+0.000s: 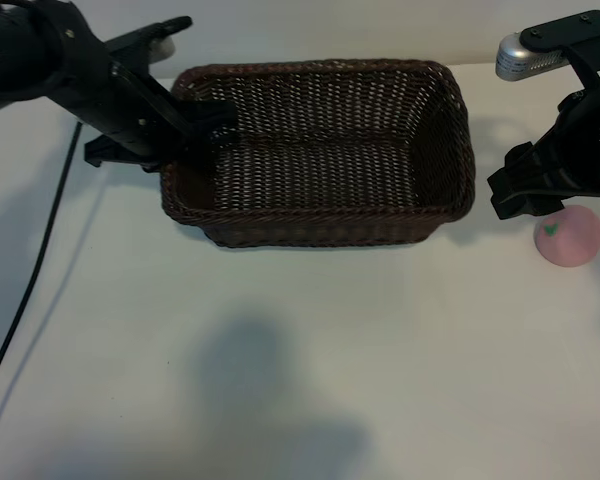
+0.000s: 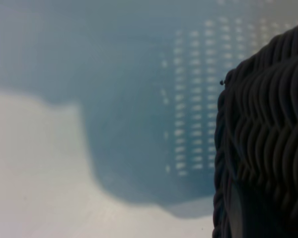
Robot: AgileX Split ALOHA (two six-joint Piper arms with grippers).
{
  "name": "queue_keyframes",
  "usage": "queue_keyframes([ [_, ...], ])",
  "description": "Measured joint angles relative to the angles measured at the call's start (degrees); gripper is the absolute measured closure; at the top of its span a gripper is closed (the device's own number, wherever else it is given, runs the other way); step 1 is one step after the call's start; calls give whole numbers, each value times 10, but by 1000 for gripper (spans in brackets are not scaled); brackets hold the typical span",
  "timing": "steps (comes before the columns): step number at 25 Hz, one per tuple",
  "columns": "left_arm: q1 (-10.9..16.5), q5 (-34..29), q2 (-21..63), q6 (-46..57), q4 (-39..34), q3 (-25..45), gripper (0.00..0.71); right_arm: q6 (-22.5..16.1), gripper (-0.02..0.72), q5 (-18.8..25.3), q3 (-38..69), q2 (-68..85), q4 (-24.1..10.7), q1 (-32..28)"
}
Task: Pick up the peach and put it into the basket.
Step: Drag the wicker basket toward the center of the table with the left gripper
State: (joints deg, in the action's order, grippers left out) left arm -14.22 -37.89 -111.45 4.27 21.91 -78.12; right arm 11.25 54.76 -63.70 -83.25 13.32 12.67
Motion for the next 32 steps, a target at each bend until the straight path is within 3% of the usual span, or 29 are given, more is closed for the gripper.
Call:
queue_keyframes([
  [28,-1,17,-67,-9,12,-4,549,0,108,1,0,0,0,0],
  [32,-1,12,-67,-9,20,-4,479,0,108,1,0,0,0,0],
])
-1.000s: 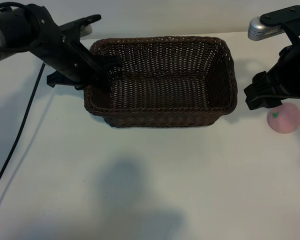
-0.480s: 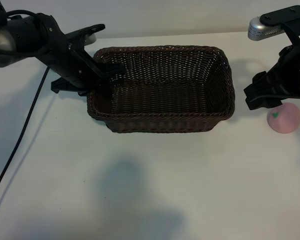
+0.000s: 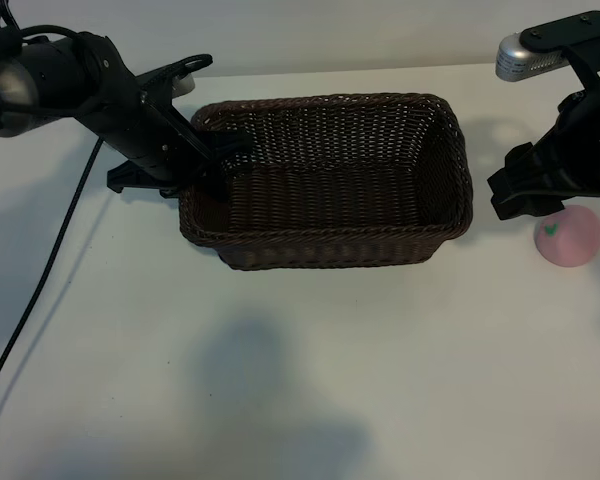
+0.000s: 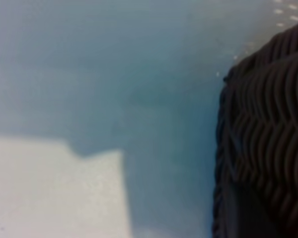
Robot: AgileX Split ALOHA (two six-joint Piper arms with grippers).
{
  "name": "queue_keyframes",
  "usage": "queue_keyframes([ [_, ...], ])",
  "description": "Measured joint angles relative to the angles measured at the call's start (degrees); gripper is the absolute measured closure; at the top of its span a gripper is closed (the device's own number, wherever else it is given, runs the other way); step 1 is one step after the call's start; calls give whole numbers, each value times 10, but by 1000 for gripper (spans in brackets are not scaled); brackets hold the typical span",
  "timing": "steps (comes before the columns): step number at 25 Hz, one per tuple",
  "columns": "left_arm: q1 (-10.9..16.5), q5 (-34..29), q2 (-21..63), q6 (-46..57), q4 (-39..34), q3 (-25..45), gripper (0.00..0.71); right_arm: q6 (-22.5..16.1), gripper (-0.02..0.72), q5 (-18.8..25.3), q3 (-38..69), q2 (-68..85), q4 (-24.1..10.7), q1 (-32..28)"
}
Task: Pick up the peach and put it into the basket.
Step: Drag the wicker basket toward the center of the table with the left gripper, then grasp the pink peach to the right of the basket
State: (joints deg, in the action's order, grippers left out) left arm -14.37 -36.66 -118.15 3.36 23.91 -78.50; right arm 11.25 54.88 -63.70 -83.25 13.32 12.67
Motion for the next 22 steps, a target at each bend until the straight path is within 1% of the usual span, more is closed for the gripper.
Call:
queue_keyframes([
  [3,0,-5,1,0,3,0,307,0,108,0,0,0,0,0],
  [5,0,-6,6,1,-5,-1,171,0,108,0,0,0,0,0],
  [7,0,-12,14,9,-22,-4,74,0,108,0,0,0,0,0],
  [9,0,-25,28,28,-51,-10,18,0,108,0,0,0,0,0],
  [13,0,-59,63,68,-116,-16,9,0,108,0,0,0,0,0],
  [15,0,-78,82,75,-134,-21,14,0,108,0,0,0,0,0],
  [18,0,-110,103,78,-150,-35,20,0,108,1,0,0,0,0],
  [22,0,-161,115,78,-153,-82,29,0,108,1,0,0,0,0],
])
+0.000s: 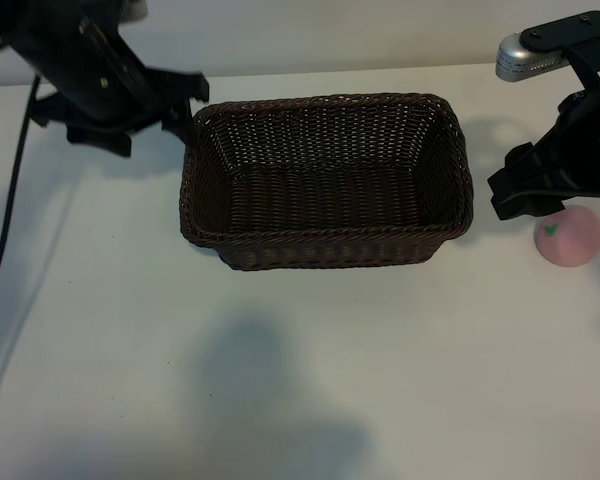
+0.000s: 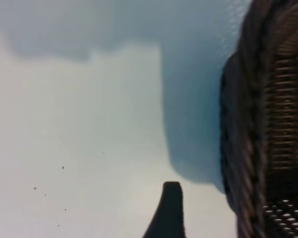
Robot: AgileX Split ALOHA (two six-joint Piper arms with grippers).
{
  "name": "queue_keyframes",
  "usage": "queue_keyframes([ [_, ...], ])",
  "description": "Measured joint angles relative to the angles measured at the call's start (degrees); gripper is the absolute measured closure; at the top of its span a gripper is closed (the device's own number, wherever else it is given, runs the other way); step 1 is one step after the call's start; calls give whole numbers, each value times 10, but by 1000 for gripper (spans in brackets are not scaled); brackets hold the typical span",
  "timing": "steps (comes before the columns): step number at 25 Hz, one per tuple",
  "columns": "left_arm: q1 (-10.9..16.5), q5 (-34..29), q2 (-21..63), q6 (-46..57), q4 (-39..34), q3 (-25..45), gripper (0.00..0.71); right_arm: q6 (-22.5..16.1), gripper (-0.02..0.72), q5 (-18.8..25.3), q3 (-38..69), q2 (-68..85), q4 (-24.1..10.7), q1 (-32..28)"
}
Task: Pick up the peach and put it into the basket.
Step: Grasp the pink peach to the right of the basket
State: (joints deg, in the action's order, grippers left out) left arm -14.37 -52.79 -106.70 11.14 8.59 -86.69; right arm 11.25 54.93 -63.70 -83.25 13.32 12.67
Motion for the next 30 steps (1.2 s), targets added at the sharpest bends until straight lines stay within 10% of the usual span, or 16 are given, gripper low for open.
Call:
queue_keyframes([
  [10,9,-110,7,-3,-72,-66,51,0,108,0,0,0,0,0],
  [24,177,-144,122,-94,-81,-66,80,0,108,2,0,0,0,0],
  [30,191,-144,186,-145,-48,-64,97,0,108,2,0,0,0,0],
])
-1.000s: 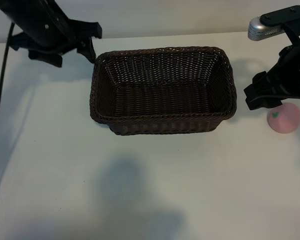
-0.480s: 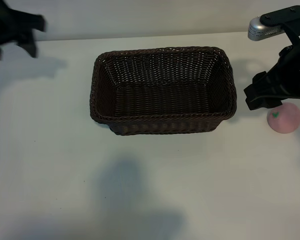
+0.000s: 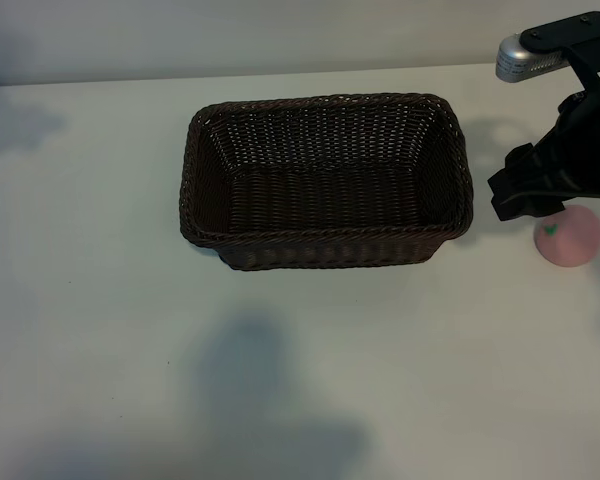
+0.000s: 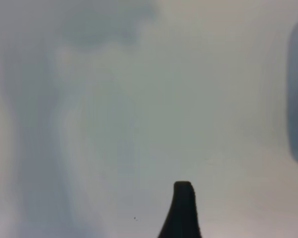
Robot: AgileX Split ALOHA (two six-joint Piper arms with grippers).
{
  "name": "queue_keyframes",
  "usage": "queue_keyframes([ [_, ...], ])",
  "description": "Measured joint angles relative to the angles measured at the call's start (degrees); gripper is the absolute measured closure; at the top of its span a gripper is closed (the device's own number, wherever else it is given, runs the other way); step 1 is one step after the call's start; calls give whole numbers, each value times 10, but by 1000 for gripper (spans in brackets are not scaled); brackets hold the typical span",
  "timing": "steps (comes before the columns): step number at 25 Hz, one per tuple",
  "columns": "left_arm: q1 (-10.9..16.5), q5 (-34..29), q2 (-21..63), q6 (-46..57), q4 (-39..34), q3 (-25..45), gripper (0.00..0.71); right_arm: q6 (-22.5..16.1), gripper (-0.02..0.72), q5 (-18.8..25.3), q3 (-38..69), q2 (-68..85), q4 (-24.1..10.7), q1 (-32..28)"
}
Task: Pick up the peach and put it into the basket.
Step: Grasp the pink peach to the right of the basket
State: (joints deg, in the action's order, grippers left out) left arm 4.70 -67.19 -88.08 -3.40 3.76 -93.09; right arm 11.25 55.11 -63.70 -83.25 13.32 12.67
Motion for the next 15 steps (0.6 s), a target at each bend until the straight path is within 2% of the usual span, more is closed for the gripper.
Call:
queue_keyframes([
  [8,0,2,168,-8,2,95,104,0,108,2,0,0,0,0],
  [15,0,2,358,-8,2,193,110,0,108,2,0,0,0,0],
])
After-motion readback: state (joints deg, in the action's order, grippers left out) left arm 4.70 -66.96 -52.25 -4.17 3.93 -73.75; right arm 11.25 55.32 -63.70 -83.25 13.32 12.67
